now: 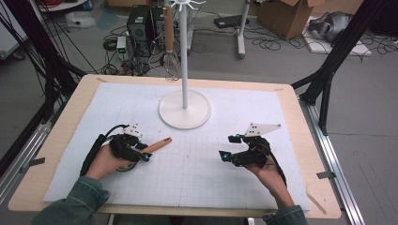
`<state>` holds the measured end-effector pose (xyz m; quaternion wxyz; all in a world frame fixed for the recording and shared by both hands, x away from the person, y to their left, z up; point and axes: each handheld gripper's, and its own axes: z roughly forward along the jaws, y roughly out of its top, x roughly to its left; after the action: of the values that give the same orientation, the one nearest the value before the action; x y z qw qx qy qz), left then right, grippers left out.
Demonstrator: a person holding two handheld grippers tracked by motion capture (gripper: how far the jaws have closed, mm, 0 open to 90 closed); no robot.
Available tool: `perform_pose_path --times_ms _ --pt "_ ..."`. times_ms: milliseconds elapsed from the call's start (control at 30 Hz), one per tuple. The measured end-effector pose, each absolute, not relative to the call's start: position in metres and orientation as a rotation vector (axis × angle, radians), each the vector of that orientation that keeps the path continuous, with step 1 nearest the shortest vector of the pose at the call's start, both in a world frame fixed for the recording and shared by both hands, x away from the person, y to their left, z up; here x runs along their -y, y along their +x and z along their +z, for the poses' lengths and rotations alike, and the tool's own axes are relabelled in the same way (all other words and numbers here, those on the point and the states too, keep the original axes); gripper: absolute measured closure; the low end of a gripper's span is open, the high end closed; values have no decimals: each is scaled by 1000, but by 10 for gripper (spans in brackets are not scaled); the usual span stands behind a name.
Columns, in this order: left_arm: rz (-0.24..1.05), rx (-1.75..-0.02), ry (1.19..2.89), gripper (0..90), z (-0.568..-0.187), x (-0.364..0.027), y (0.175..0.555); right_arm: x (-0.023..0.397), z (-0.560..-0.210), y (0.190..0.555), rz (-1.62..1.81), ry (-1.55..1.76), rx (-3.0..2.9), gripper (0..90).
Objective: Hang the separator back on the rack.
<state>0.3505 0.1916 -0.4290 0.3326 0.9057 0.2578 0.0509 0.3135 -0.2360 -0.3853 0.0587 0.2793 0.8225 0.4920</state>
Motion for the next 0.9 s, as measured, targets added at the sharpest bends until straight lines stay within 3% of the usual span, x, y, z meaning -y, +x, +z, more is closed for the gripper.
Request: perform_pose_path --times_ms 367,500,900 --pt "234 -684 2402 603 -428 -184 345 228 -394 311 1481 824 -2515 241" --pt "232 -691 2416 668 -427 -183 346 224 -394 311 1482 821 -2524 241" --pt "226 -686 2419 692 -426 -183 347 205 -401 316 1459 795 -2579 241"
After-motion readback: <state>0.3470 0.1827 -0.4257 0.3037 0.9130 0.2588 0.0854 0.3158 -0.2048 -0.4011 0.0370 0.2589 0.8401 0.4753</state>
